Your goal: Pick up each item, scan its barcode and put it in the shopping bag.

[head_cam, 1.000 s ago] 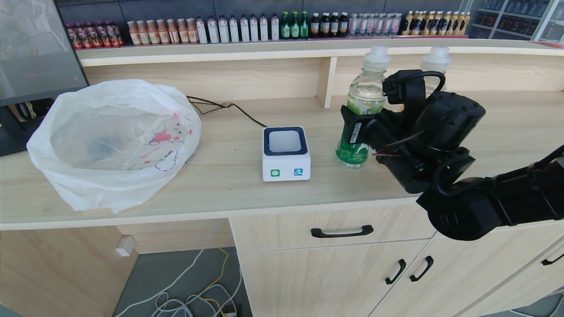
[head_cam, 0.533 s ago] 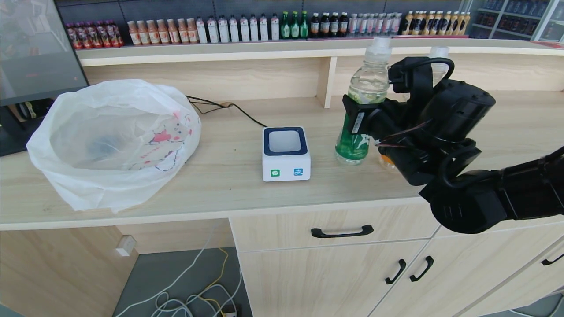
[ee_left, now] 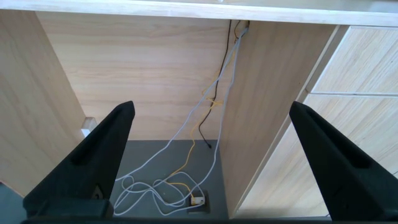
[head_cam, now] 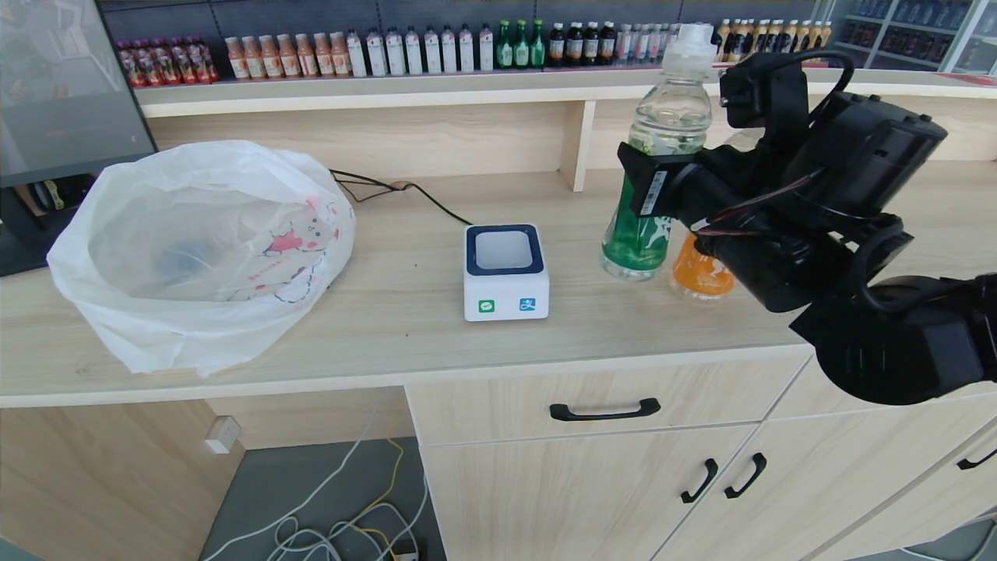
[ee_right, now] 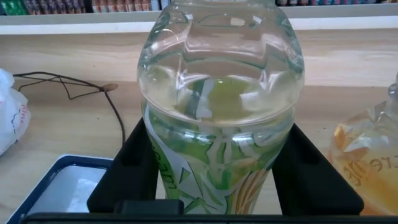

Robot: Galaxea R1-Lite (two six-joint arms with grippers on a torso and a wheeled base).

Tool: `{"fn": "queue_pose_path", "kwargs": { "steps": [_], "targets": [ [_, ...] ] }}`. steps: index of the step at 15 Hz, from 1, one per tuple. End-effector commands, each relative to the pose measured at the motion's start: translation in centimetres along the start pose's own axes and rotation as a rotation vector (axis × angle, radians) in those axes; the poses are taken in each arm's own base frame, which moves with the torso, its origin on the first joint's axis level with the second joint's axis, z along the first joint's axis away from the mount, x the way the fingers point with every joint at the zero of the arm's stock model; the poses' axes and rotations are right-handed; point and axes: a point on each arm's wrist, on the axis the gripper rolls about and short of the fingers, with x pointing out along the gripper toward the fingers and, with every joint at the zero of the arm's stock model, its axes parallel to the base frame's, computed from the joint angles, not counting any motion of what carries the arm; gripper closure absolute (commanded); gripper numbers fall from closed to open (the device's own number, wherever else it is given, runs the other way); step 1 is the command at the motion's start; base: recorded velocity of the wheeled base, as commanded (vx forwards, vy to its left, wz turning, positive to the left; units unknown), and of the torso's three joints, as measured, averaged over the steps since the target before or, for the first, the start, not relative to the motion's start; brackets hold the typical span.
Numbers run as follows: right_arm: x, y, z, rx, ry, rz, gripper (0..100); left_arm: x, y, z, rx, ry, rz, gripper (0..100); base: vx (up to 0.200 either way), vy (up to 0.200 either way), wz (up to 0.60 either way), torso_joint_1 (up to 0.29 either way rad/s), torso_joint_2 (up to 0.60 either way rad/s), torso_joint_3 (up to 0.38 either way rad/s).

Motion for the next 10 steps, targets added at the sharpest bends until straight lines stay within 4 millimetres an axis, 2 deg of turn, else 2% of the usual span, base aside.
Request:
{"fn": "queue_pose_path", "kwargs": {
  "steps": [1,6,9,10],
  "targets": [
    [-1.1,0.1,2.1,0.02,-0.041,0.013,100,0.0,0.0,0.0,0.0,0.0,0.0,0,0.0,0.0,0.0,0.0,0.0,0.0],
    [-4.3,0.6,3.9,0.047,-0.055,0.064,100,0.0,0.0,0.0,0.0,0.0,0.0,0,0.0,0.0,0.0,0.0,0.0,0.0],
    [-7.1,0.7,4.6,0.06,-0.046,0.106,100,0.0,0.0,0.0,0.0,0.0,0.0,0,0.0,0.0,0.0,0.0,0.0,0.0],
    [-8.4,0.2,4.1,0.054,-0.022,0.11,100,0.0,0.0,0.0,0.0,0.0,0.0,0,0.0,0.0,0.0,0.0,0.0,0.0]
  ]
}}
